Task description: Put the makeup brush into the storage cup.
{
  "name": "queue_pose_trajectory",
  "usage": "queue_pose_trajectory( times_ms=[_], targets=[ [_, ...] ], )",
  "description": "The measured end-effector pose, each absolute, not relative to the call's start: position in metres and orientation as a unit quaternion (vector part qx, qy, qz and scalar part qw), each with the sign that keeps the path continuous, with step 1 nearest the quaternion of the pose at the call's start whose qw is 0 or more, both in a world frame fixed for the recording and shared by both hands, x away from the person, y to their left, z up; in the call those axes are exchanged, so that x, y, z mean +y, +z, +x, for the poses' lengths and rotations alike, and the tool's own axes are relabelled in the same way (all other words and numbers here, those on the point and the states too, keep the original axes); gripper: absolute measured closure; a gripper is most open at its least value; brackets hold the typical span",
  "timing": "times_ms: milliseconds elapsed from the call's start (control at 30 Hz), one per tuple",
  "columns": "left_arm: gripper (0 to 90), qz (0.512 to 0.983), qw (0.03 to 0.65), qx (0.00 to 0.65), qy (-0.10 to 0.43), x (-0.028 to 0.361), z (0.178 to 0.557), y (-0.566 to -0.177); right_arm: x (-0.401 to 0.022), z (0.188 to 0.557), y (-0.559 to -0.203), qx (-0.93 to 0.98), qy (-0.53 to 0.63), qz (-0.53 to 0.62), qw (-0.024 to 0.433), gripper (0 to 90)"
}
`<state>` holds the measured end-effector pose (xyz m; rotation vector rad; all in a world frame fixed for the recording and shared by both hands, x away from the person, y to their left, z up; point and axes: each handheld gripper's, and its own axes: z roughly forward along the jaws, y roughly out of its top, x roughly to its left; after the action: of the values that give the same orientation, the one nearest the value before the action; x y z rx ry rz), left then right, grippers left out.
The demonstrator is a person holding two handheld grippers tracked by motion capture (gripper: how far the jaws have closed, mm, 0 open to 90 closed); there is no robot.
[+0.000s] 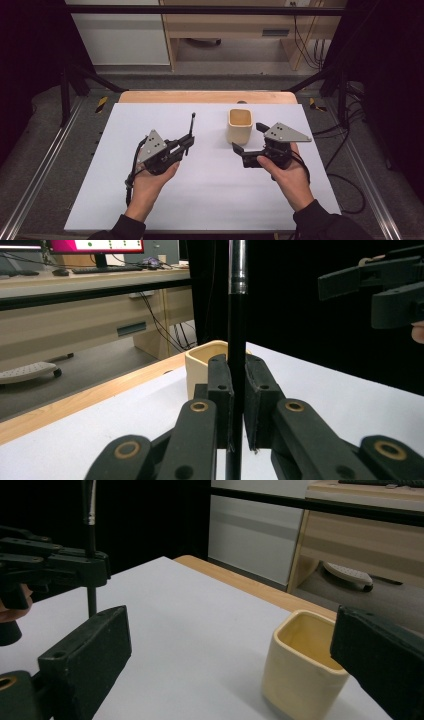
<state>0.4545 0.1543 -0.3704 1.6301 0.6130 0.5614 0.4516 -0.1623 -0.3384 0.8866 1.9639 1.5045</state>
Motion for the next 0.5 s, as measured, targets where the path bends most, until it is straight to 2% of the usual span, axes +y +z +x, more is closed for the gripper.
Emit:
queue_pose_trajectory(
  times_ms=[267,500],
  targets=[
    [83.5,0.702,0.614,0.275,0.233,0.149,0.458,-0.371,-0.153,0.452,-0.339,0.719,0.565,0.319,0.248,3.7],
    [83.5,0.703,0.618,0.277,0.219,0.137,0.458,-0.376,-0.141,0.452,-0.345,0.713,0.584,0.311,0.231,9.6]
  ],
)
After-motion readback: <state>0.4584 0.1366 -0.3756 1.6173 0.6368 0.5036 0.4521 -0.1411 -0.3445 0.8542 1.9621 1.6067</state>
